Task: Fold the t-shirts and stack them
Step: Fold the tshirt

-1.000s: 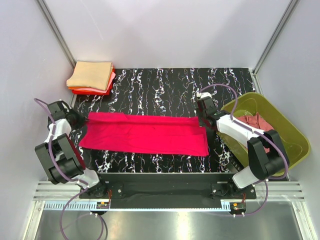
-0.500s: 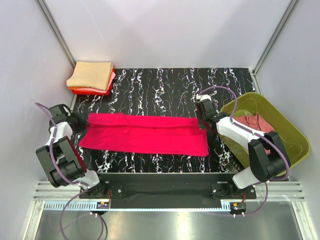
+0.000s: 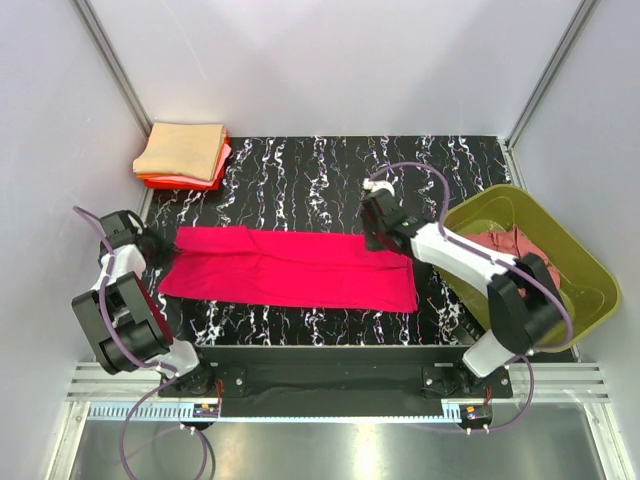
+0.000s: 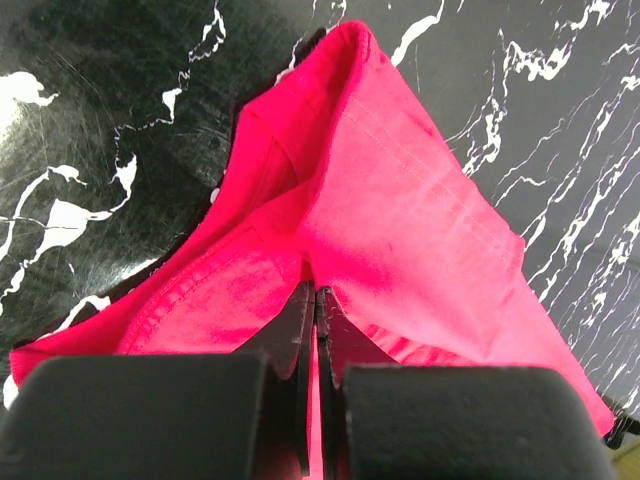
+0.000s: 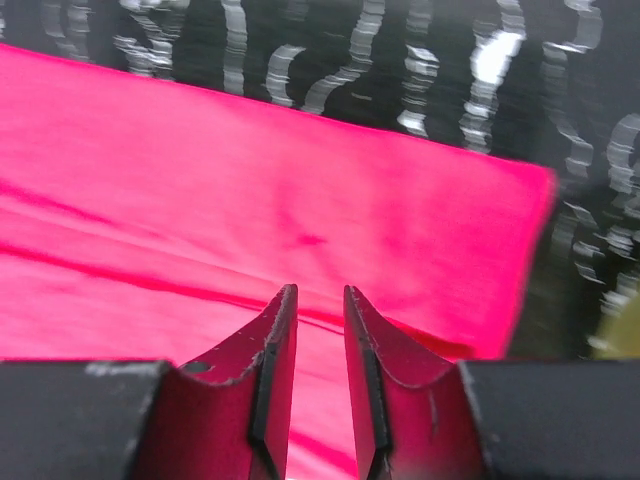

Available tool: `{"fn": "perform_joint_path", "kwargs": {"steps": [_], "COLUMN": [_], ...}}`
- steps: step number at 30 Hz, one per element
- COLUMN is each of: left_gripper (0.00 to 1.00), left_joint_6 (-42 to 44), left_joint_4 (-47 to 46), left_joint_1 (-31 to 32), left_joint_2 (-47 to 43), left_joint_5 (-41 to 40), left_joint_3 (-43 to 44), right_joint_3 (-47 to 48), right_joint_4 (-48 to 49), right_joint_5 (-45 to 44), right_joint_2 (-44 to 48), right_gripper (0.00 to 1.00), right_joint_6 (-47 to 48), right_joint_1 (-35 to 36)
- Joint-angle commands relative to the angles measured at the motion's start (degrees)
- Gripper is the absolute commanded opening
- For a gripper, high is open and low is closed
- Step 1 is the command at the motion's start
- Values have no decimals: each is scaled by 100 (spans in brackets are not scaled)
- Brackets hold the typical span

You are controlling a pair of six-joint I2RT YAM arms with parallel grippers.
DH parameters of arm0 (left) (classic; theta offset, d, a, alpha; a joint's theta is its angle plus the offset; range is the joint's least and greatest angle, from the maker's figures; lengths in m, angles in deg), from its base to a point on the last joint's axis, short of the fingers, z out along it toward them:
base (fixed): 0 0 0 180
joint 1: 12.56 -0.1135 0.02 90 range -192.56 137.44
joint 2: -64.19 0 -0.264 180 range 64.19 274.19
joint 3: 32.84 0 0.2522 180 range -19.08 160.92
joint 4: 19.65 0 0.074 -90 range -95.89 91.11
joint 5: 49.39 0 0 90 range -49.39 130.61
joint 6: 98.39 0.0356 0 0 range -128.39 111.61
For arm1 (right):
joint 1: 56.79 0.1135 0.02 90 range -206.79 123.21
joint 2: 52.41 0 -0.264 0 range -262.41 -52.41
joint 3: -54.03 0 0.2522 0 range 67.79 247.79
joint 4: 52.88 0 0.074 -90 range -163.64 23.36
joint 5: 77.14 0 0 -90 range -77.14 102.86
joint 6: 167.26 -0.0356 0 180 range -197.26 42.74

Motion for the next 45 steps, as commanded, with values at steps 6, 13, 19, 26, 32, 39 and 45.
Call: {"fn": "perform_joint_path", "kwargs": {"steps": [6, 13, 19, 26, 32, 39, 45], "left_gripper": [0, 0, 0, 0, 0, 29, 38], "left_joint_6": [238, 0, -44, -220, -141, 87, 299], "left_joint_4": [-9, -124, -202, -344, -45, 464, 1080], "left_joint_1": [3, 3, 3, 3, 12, 82, 520], "left_joint_2": [-254, -360, -114, 211, 492, 221, -605], "left_joint_5": [165, 86, 34, 86, -204, -1053, -1927], "left_joint_3": [41, 32, 41, -240, -161, 181, 744], "right_joint_3": [1218, 1747, 1729, 1668, 1843, 1896, 1817], "right_joint_4": [-1401, -2643, -2688, -2098, -2098, -2072, -2054], "right_joint_5": [-787, -1563, -1460, -1045, -1116, -922, -703], "right_joint_2": [-1187, -1557, -1847, -2023, -1821, -1567, -1277], "right_gripper": [31, 32, 31, 28, 28, 29, 30], "right_joint_6": [-832, -2231, -1986, -2186, -2092, -1915, -1783], "right_joint_1": [259, 259, 189, 276, 303, 338, 364]}}
